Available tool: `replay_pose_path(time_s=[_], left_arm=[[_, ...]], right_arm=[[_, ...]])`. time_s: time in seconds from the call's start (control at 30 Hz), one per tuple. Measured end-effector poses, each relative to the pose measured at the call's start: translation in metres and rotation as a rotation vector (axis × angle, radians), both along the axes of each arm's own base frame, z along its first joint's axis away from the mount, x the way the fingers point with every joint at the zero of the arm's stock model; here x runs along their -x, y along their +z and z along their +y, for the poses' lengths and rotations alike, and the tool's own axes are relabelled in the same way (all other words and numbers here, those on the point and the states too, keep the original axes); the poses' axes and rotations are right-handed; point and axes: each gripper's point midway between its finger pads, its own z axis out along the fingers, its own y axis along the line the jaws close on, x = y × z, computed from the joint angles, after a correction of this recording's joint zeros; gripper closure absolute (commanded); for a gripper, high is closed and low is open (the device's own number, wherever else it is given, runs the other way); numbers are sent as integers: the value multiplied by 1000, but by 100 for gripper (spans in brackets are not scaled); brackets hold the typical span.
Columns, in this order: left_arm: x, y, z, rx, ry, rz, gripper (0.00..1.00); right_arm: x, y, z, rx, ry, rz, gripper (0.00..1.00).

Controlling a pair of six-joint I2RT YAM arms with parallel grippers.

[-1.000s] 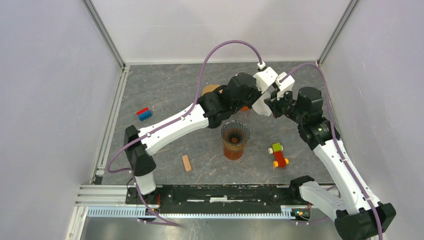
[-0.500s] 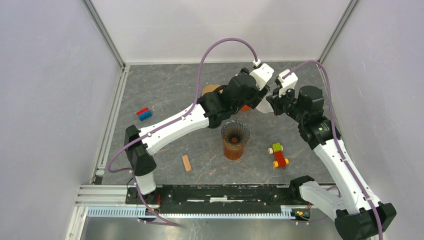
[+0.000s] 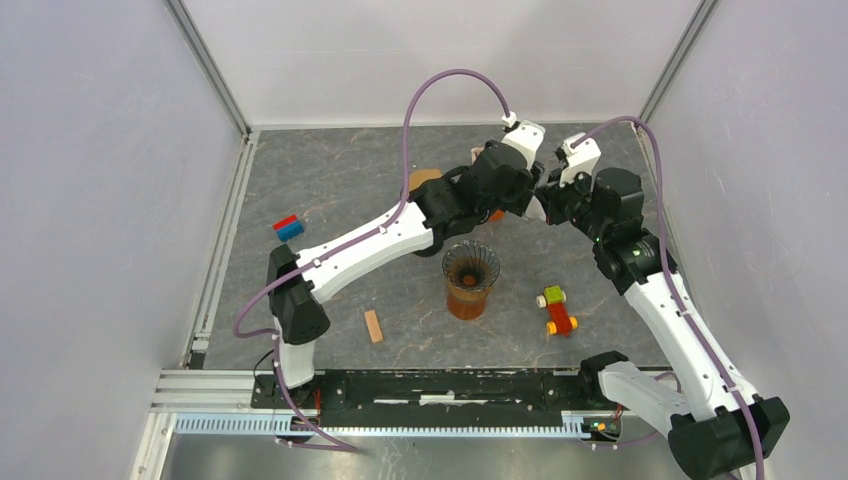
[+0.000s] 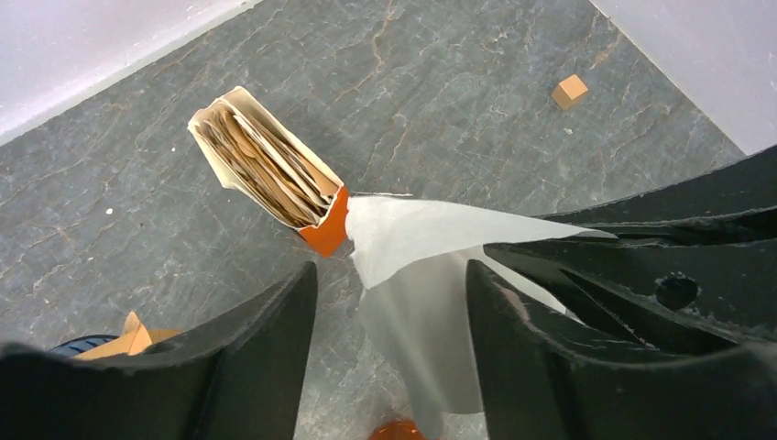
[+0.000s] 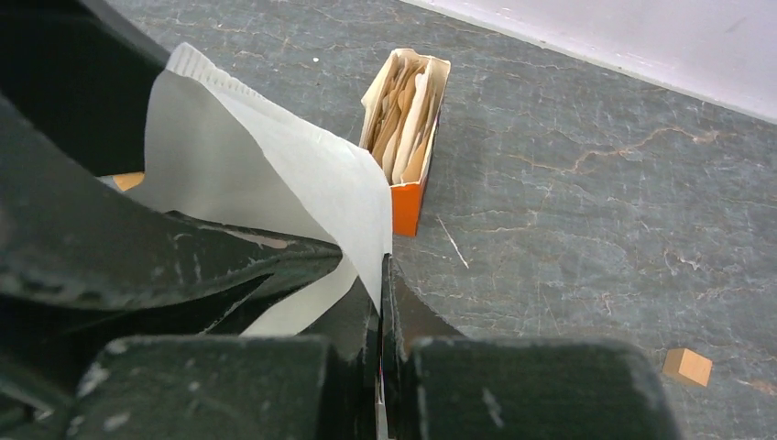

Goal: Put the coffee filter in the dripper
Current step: Pick up the coffee filter from the coffee filter holder.

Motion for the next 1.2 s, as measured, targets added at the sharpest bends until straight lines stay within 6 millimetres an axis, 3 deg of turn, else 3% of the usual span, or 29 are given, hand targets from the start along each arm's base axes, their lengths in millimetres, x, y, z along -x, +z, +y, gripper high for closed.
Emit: replay_pose_path(time_s=[0.13, 0.27, 0.33, 0.63, 1.2], left_arm=[[0, -8, -4, 12, 11, 31, 61], [0, -14, -7, 13, 17, 52, 91], [0, -14, -8, 14, 19, 58, 98], [-4, -7, -9, 43, 58, 64, 98], [-16, -20, -2, 2, 155, 53, 98]], right_arm=[[-1, 1, -1, -12, -18, 3, 100], [-1, 0, -2, -19, -28, 7, 100], [-2, 0, -3, -20, -33, 8, 100], [-8, 2, -9, -13, -78, -17, 100], [-9, -4, -12, 5, -109, -17, 100]])
